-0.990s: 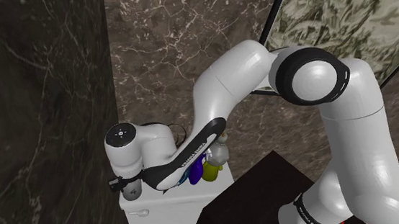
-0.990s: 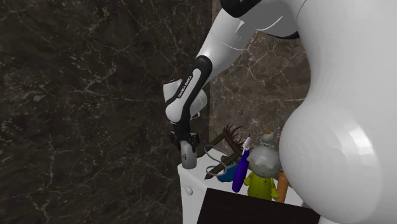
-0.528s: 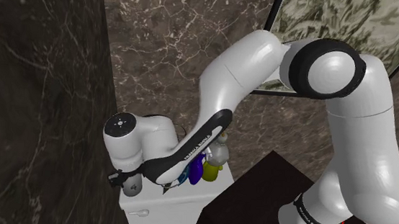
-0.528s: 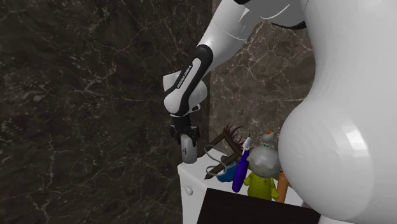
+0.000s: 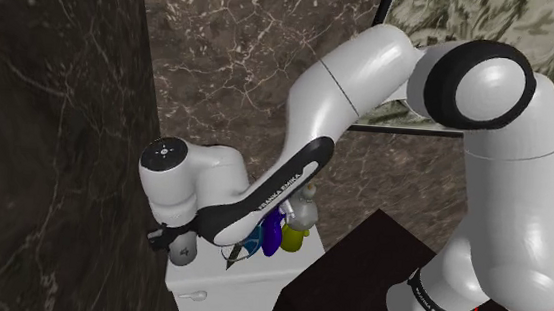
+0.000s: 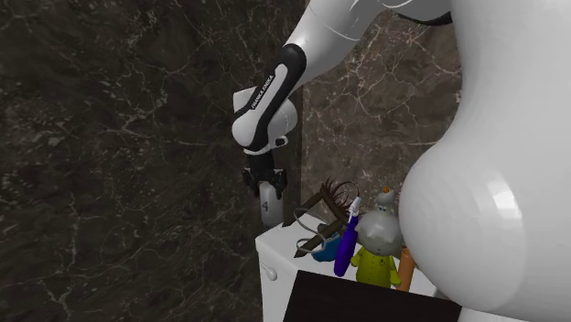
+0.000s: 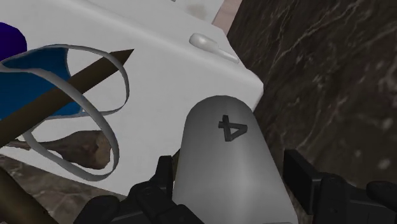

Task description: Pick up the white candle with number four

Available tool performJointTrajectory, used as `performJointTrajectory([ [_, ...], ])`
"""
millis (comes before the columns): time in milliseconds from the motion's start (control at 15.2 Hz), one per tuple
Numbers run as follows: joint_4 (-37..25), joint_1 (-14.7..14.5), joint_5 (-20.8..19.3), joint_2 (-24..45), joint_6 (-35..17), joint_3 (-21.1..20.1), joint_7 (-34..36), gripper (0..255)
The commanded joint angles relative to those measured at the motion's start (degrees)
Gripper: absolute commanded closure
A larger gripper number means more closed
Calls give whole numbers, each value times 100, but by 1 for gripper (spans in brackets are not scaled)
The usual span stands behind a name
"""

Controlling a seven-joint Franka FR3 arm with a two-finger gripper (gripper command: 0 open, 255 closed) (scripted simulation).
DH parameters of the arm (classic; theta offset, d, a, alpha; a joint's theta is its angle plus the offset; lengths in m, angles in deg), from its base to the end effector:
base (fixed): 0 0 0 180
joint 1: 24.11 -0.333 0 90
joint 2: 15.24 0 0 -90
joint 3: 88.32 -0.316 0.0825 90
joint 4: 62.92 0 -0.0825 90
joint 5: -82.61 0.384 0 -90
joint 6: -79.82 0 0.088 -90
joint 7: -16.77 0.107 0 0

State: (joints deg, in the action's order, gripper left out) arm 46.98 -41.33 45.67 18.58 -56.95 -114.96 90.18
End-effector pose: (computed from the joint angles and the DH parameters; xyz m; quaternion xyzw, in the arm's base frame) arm 0.4599 0.4186 0.2071 0.9949 -0.0487 0.0716 0.0510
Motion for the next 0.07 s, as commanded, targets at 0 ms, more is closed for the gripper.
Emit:
performJointTrajectory([
  [0, 7, 13, 24, -35, 23, -18, -18, 255],
])
